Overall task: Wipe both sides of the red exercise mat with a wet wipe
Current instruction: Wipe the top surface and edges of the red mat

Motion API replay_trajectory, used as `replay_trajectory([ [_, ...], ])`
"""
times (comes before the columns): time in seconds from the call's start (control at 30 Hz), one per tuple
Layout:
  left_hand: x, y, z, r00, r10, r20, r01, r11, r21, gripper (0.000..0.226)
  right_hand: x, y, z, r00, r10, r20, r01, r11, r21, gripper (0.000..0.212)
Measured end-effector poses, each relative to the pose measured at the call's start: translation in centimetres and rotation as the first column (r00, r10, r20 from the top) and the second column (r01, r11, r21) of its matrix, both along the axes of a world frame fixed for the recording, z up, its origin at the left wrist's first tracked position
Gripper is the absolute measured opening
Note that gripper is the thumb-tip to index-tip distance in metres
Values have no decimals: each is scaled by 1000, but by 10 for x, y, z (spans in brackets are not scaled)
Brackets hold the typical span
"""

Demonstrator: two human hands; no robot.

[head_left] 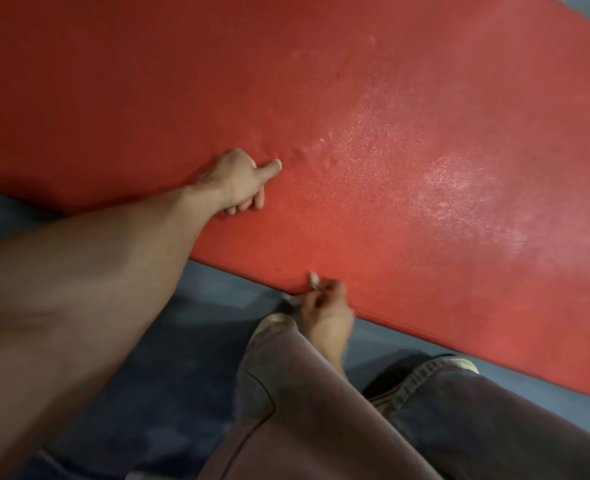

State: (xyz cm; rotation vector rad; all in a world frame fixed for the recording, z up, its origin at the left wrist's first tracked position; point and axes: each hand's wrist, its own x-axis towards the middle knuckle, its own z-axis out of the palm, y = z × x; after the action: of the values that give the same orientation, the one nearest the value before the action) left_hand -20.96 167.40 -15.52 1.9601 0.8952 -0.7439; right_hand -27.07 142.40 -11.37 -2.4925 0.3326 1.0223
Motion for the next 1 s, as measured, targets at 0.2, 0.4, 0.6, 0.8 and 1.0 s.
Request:
replay_trajectory([
  [0.2, 0, 0, 0, 1000, -7, -2, 7, 1000, -3, 78, 4, 17, -9, 892, 447, 65, -444, 894, -56, 23],
  [0.4, 0, 3, -1, 1000, -1, 8, 1, 1000, -8, 78, 29, -11, -12, 939, 275, 205, -256, 960, -117, 16],
  [0.6, -4, 6, 1, 999, 5, 32, -4, 1000, -31, 78, 19, 70, -19, 590, 753, 292, -787, 616, 2, 27],
  [0.8, -5, 6, 3, 1000, 3, 25, -3, 1000, -15, 78, 151, 45, 13, 399, 916, 46, -917, 399, 10, 30],
  [1.0, 0, 4, 10, 1000, -4, -27, 4, 1000, 2, 78, 286, 34, 49, 22, 999, 48, -937, 37, -347, 20],
])
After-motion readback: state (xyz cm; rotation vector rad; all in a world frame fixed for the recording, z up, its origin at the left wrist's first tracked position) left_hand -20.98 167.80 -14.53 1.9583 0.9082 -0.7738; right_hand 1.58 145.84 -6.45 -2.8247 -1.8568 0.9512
